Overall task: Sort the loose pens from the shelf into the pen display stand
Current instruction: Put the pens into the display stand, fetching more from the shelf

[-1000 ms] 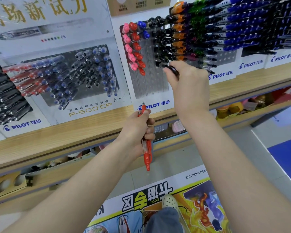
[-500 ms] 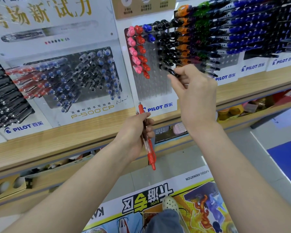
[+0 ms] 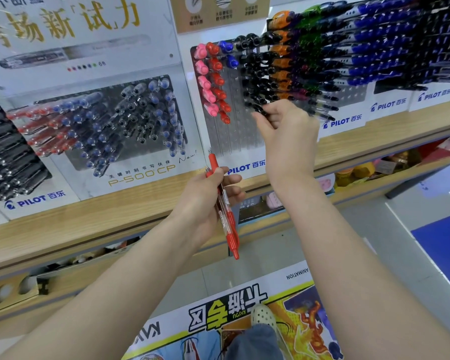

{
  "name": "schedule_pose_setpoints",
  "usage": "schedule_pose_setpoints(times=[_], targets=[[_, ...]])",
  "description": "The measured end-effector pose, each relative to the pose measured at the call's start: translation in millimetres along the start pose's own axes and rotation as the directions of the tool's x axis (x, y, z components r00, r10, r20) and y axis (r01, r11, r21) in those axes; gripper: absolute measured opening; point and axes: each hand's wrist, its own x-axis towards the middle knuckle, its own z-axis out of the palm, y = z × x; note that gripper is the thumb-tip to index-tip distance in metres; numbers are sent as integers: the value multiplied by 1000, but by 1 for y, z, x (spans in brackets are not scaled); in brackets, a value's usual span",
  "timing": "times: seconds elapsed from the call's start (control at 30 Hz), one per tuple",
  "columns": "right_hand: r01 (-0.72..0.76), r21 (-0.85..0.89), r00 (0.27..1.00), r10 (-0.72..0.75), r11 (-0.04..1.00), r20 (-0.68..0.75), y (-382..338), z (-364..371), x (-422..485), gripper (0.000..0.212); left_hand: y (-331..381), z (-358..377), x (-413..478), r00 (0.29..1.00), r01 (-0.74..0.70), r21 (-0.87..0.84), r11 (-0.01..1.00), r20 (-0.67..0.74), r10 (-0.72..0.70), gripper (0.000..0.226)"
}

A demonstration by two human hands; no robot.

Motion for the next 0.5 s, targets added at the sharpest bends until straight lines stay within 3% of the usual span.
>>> schedule_pose_setpoints(times=[0.1,0.23,0.3,0.33,0.5], targets=[[-39,22,998,38,999,41,-2,-2,-2,22,0,-2,0,1000,-11,-41,999,-5,11,18],[-167,195,976,133,967,175,7,-5,-22,17,-1,-4,0,999,-27,-10,1000,-45,27,18],[-275,207,916,190,939,354,17,-5,-37,5,-3,-6,1,998,-36,24,999,-51,37,18],[-312,200,876,200,929,440,22,-3,-46,10,-4,-7,1,998,-43,40,998,-52,45,18],[-299,170,731,111,939,674,26,2,-79,18,-9,-5,1,995,-81,62,995,-46,84,19]])
